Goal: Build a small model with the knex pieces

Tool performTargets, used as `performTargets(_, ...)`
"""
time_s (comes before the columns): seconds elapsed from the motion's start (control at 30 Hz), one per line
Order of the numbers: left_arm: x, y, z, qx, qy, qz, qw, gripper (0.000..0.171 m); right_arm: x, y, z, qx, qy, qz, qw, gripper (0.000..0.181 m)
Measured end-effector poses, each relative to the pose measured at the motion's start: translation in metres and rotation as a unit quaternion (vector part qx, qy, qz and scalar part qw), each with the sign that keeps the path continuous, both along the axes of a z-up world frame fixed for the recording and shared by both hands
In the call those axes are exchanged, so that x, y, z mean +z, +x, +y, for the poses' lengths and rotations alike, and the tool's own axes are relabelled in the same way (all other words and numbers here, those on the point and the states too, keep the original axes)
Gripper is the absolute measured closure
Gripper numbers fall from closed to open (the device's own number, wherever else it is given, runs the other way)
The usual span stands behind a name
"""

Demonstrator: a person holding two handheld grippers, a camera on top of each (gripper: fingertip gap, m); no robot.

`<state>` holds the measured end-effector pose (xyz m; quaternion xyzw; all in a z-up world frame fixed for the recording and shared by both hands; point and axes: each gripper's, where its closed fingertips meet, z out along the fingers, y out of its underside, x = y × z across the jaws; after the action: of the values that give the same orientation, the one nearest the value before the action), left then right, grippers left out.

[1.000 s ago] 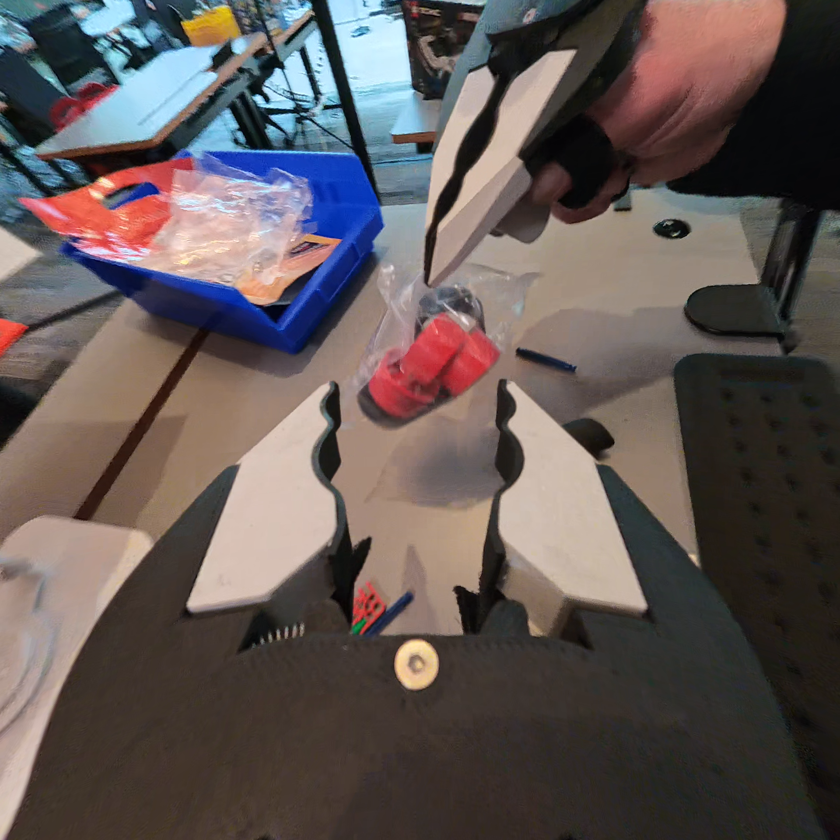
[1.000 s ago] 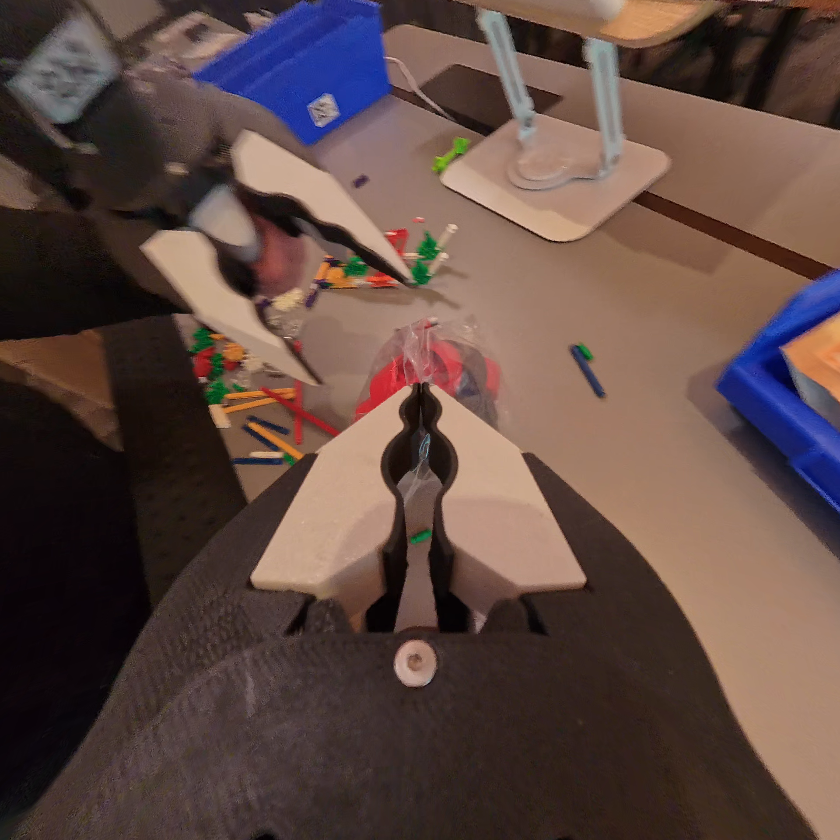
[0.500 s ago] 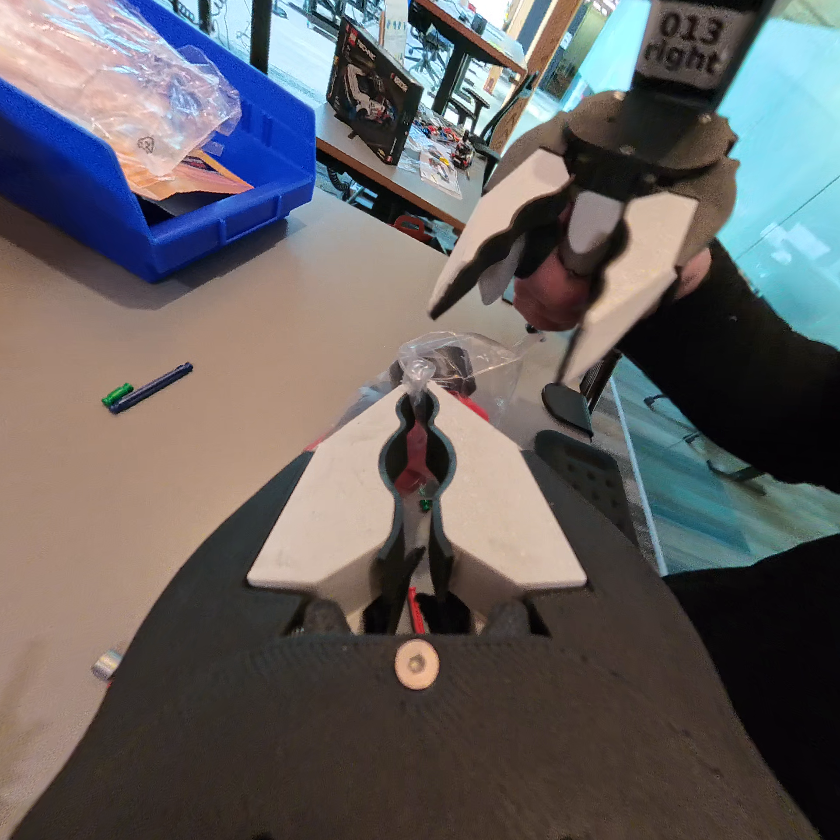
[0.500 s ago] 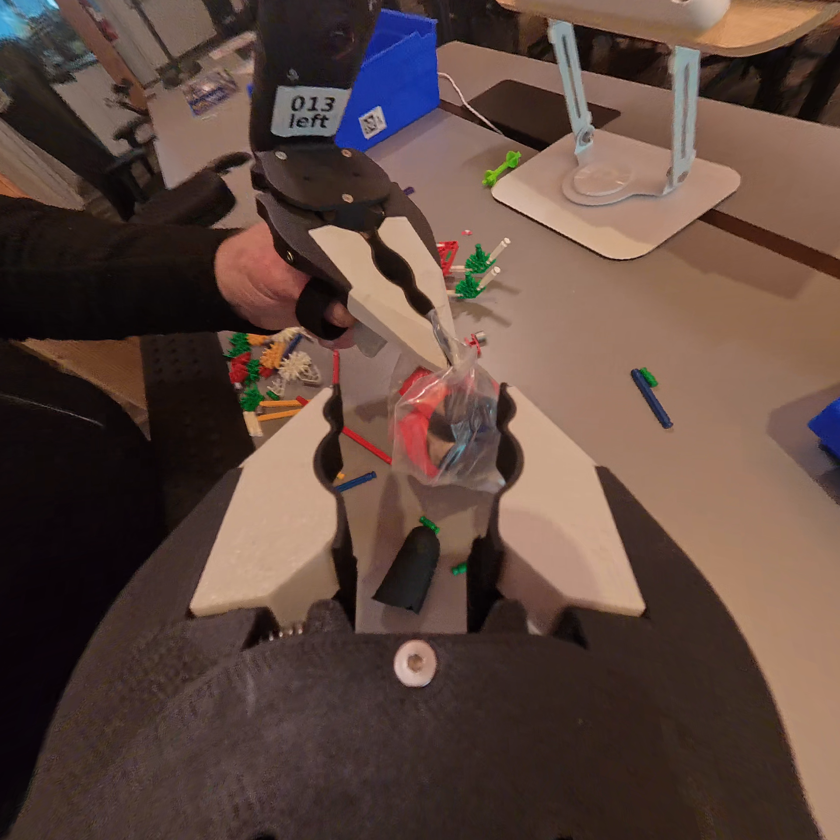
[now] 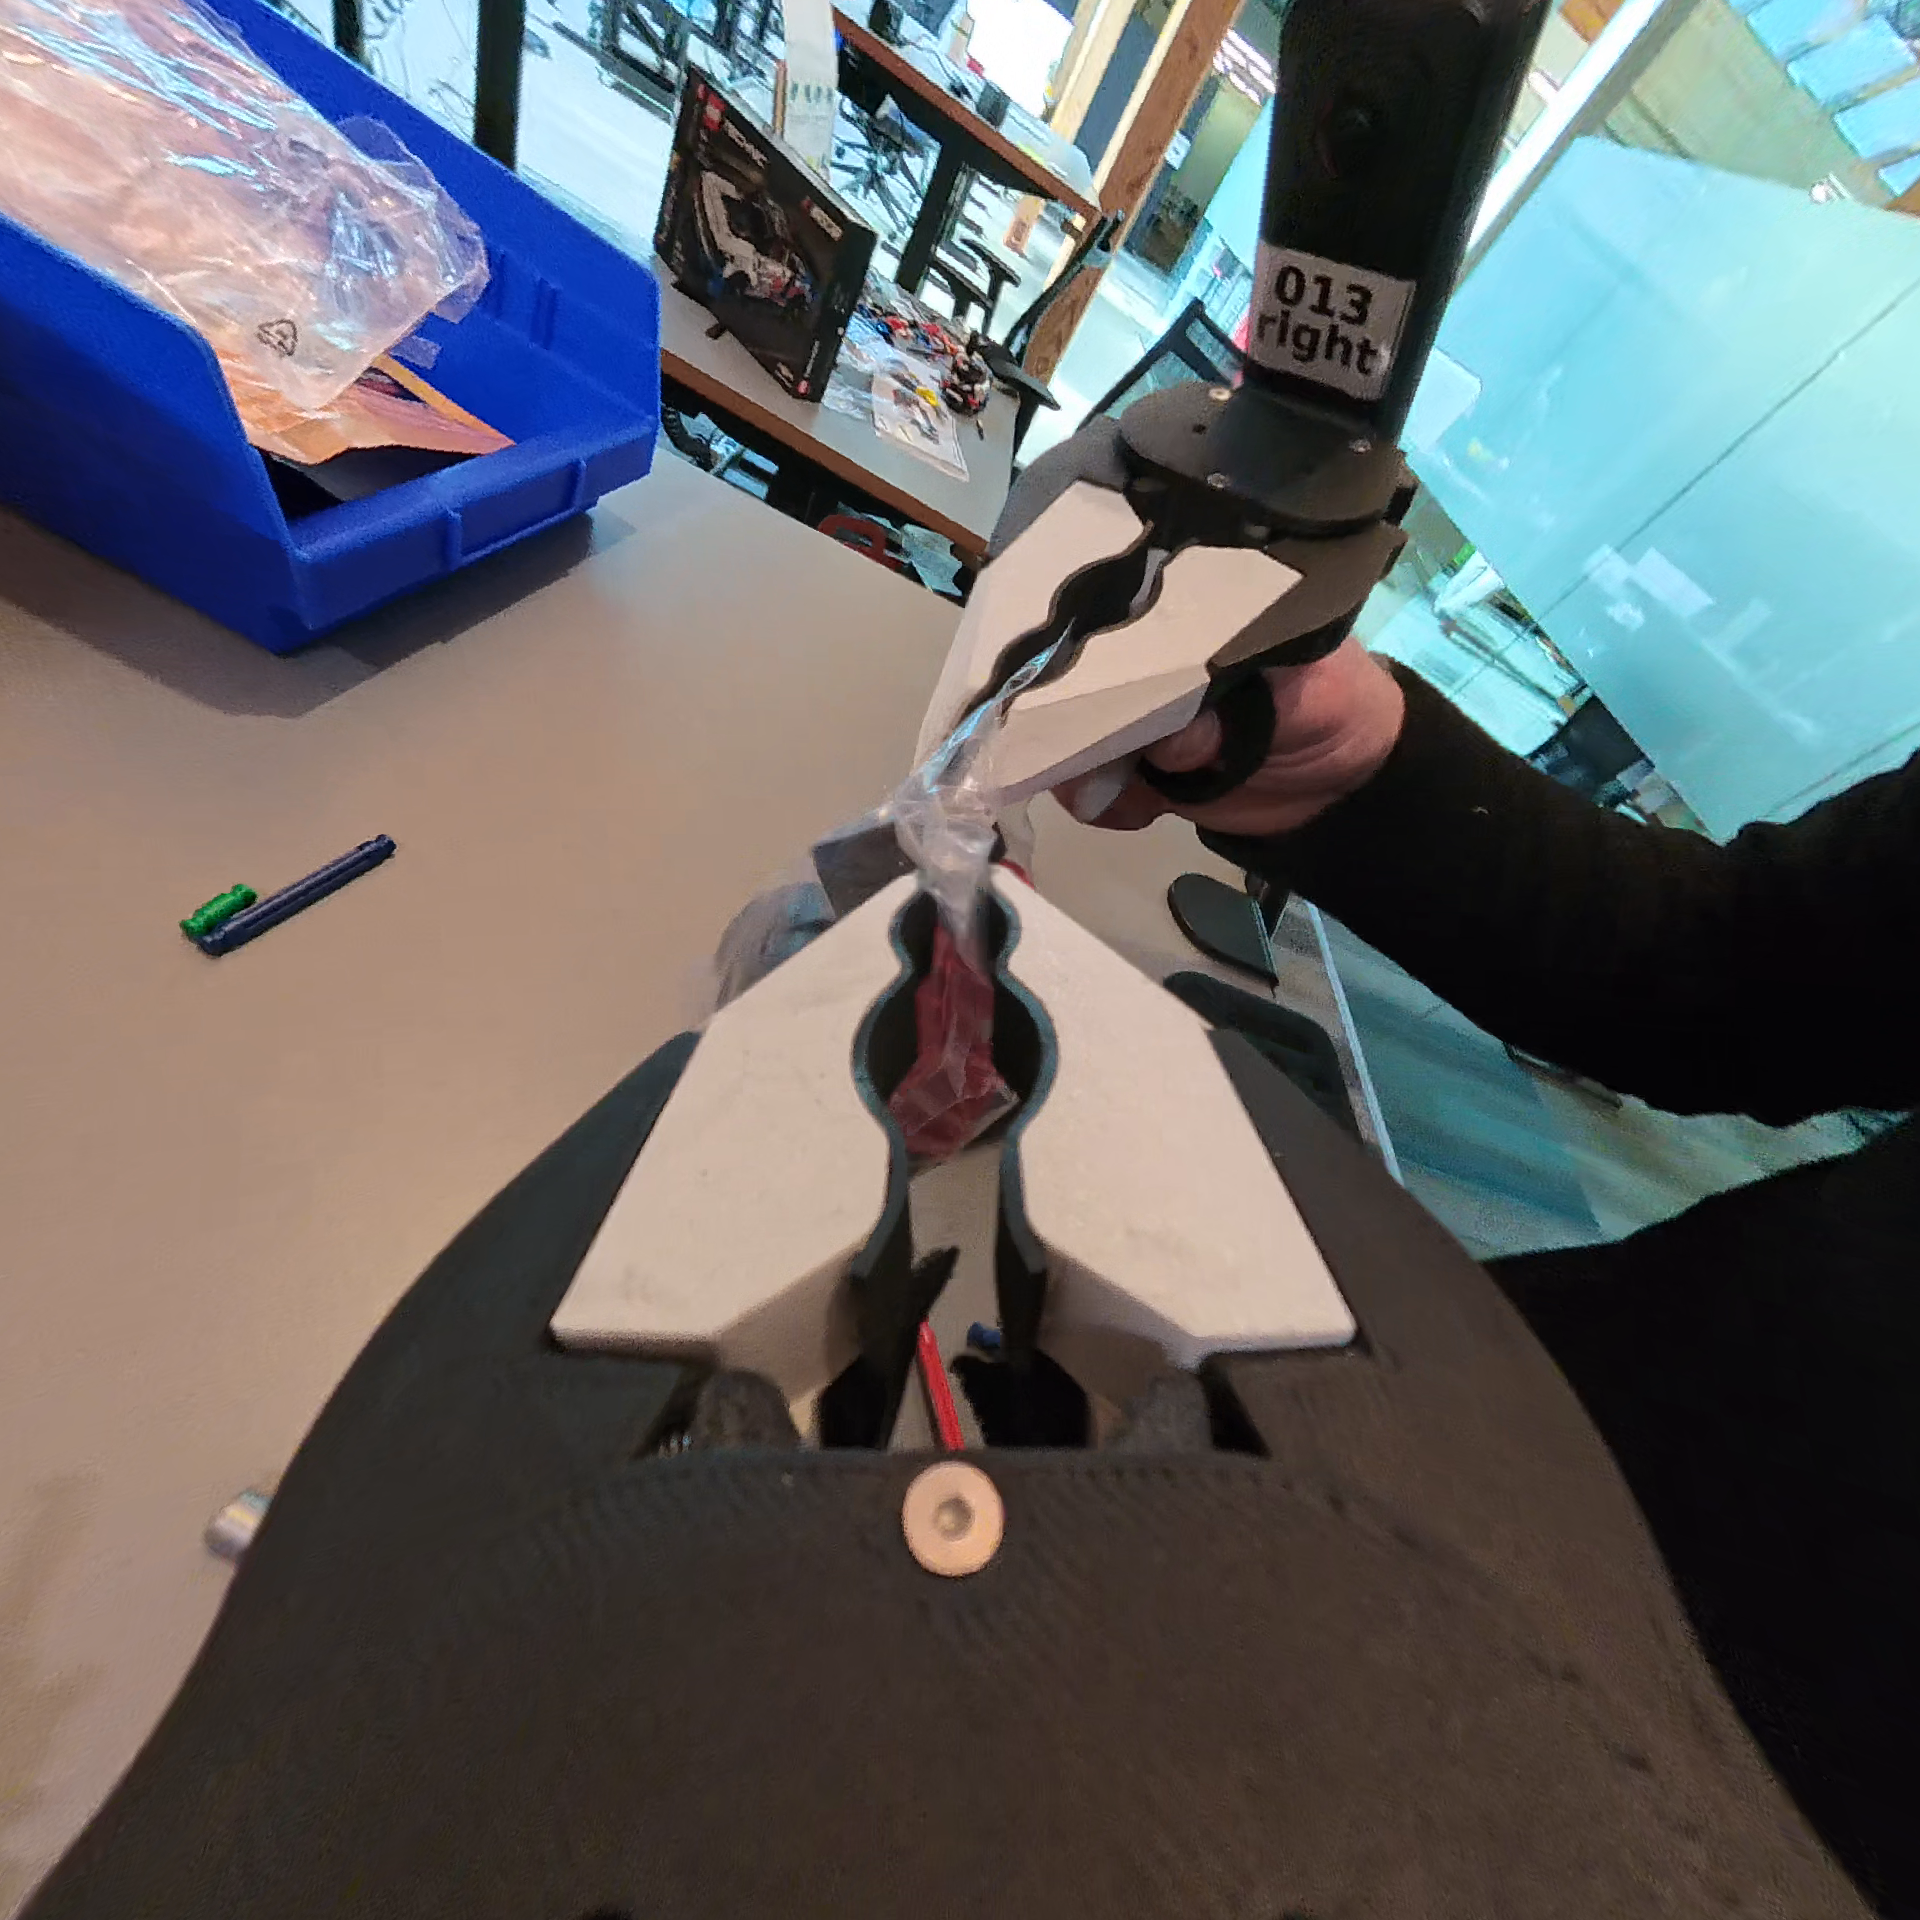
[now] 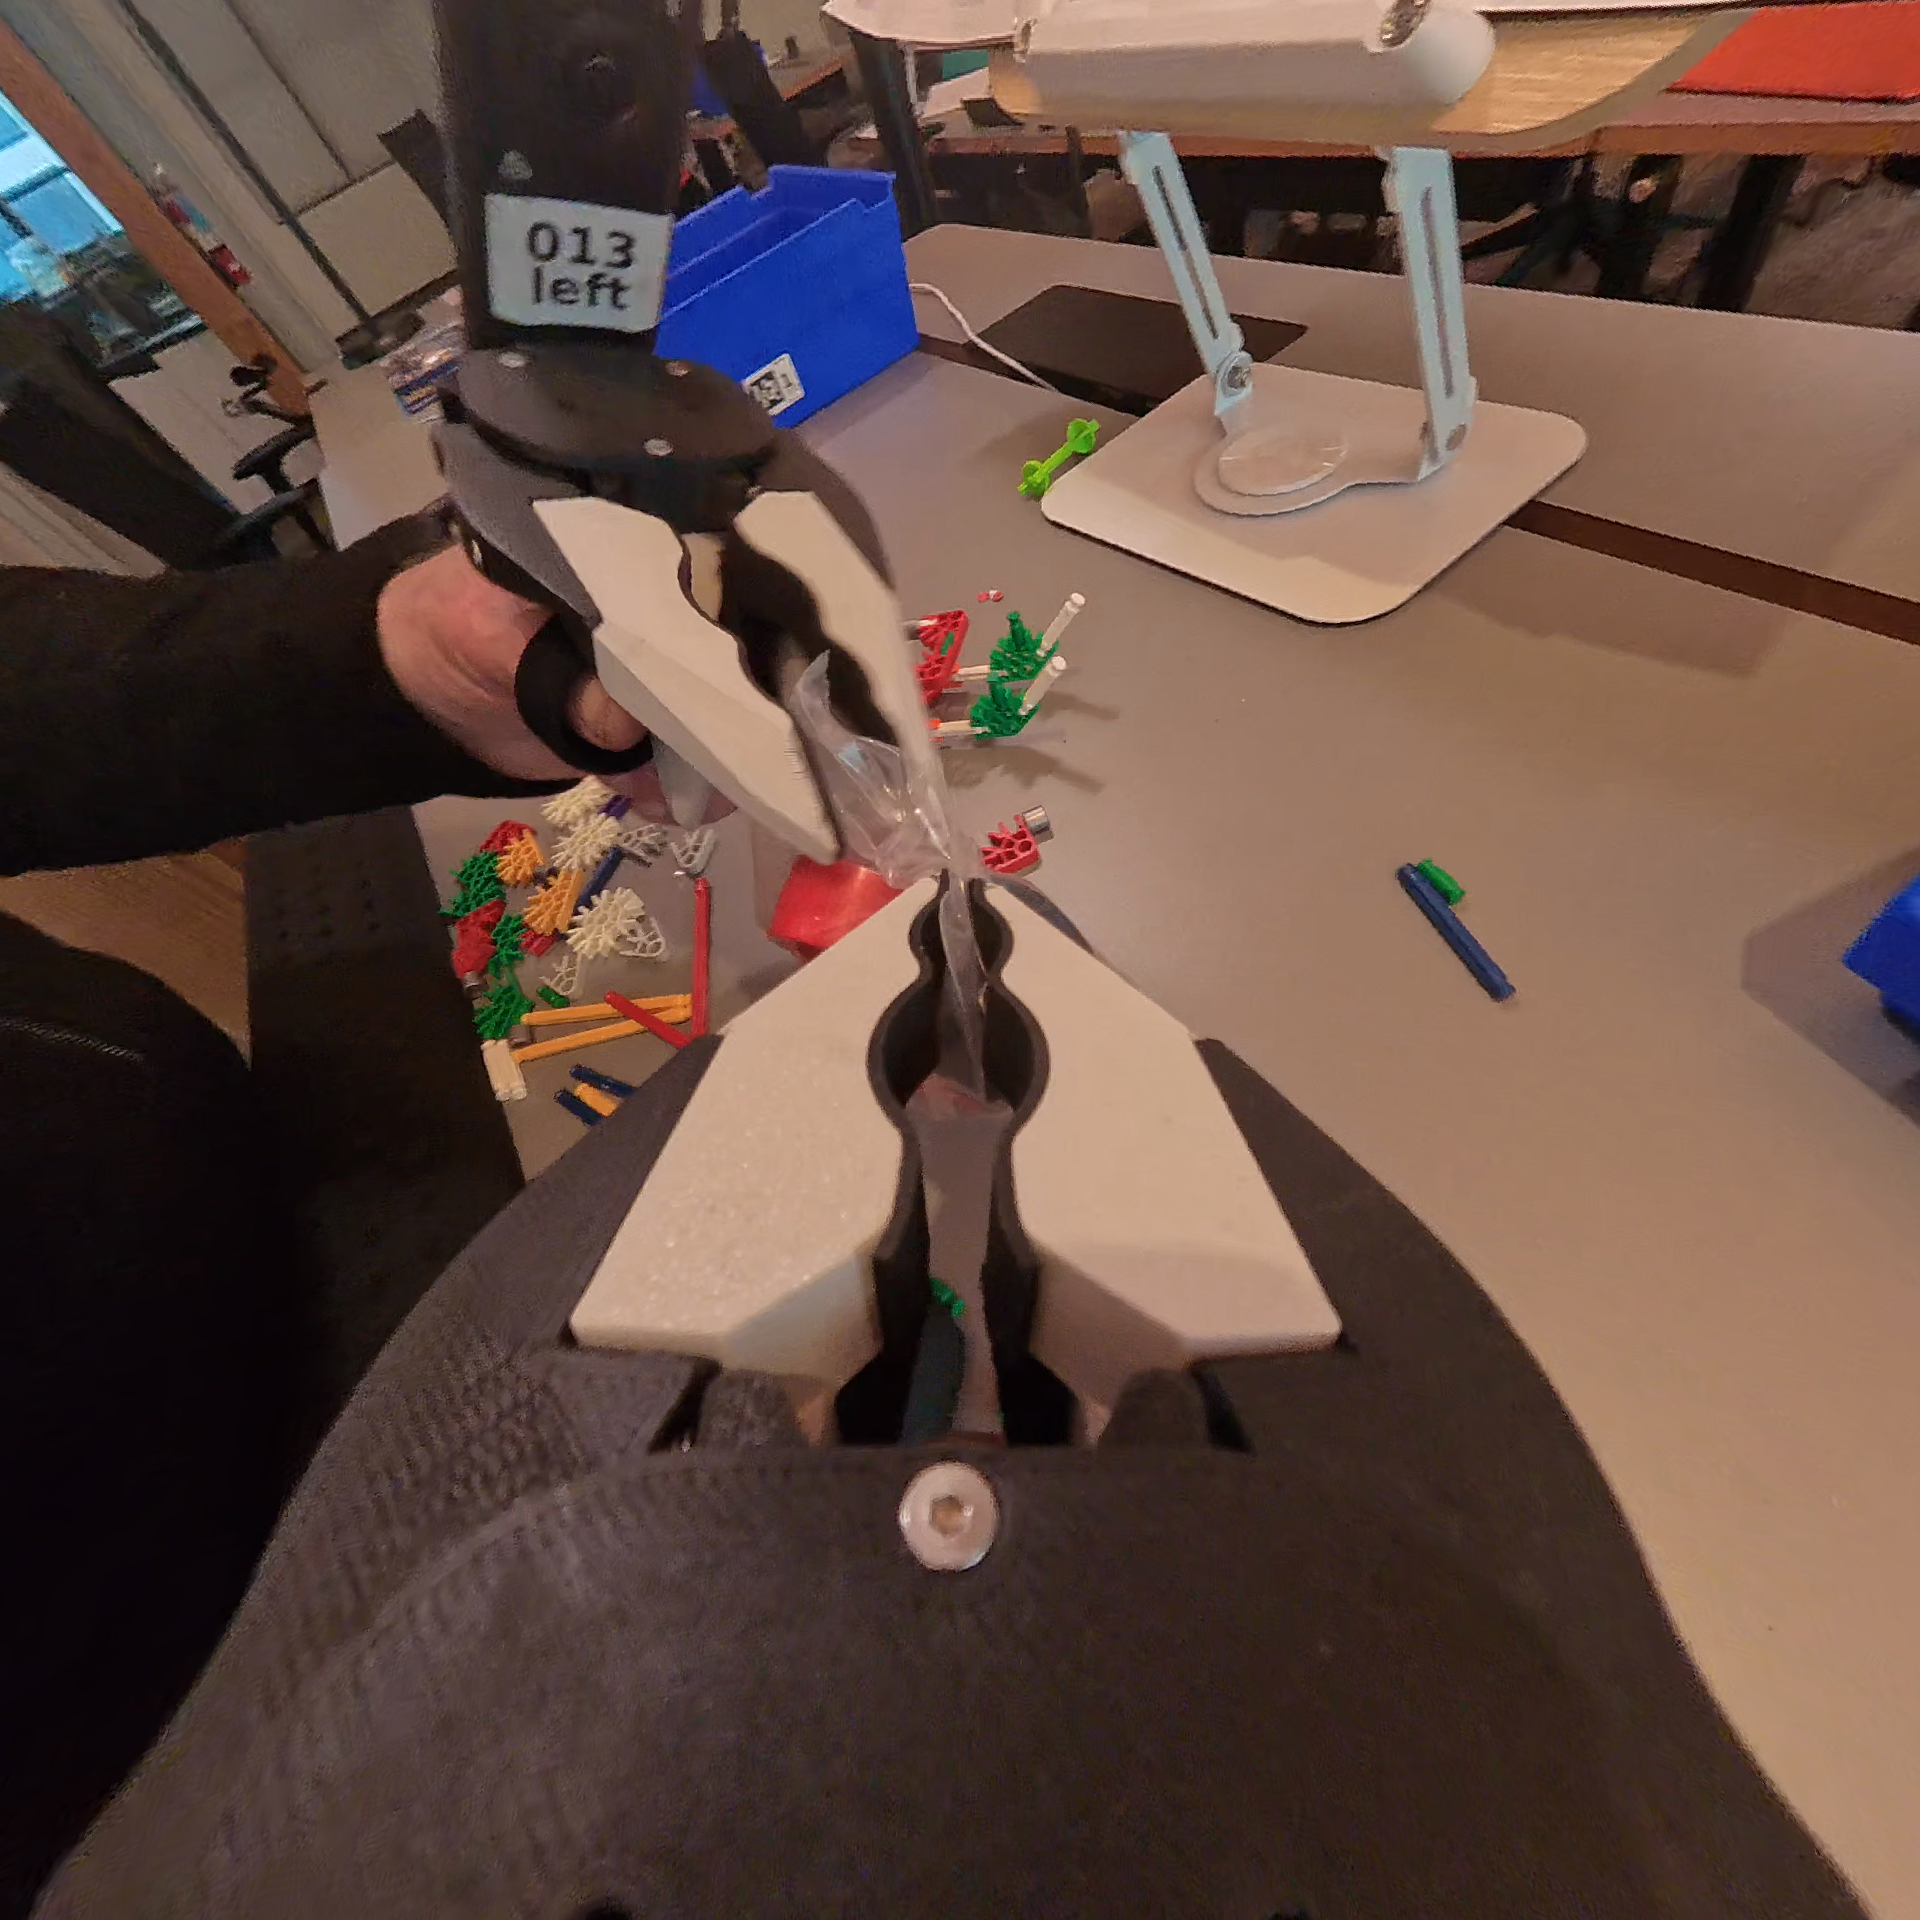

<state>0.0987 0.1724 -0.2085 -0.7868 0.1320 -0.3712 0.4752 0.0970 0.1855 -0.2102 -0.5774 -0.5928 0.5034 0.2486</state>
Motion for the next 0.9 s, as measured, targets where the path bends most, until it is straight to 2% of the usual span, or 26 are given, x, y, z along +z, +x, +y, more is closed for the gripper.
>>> performTargets(0.07,0.003,-0.002,-0.002,-0.023,-0.002,0.002,1.0,0.135,0.002,0.001,-0.007,0.023,-0.003,0.0,1.0,0.181)
performTargets(0.17,0.002,0.01,-0.007,-0.092,-0.01,0.014,0.996,0.13,0.008,-0.001,-0.012,0.045,-0.018,0.003,0.999,0.181)
performTargets(0.2,-0.003,0.014,-0.007,-0.108,-0.018,0.025,0.994,0.135,0.008,-0.002,-0.01,0.042,-0.015,0.001,0.999,0.181)
performTargets(0.37,-0.013,0.014,0.003,-0.083,0.001,0.066,0.994,0.157,-0.002,-0.009,0.0,-0.008,0.002,-0.018,1.0,0.181)
performTargets(0.43,-0.022,0.015,0.005,-0.073,0.013,0.118,0.99,0.162,-0.014,-0.012,0.002,-0.029,0.029,-0.04,0.998,0.181)
performTargets(0.5,-0.031,0.014,0.004,-0.075,0.023,0.184,0.98,0.165,-0.023,-0.014,0.0,-0.035,0.035,-0.056,0.997,0.181)
performTargets(0.73,-0.049,0.012,0.006,-0.093,0.027,0.281,0.955,0.171,-0.045,-0.02,0.001,-0.057,0.101,-0.096,0.989,0.181)
performTargets(0.9,-0.06,0.012,0.007,-0.096,0.025,0.289,0.952,0.171,-0.057,-0.024,0.006,-0.074,0.144,-0.102,0.981,0.181)
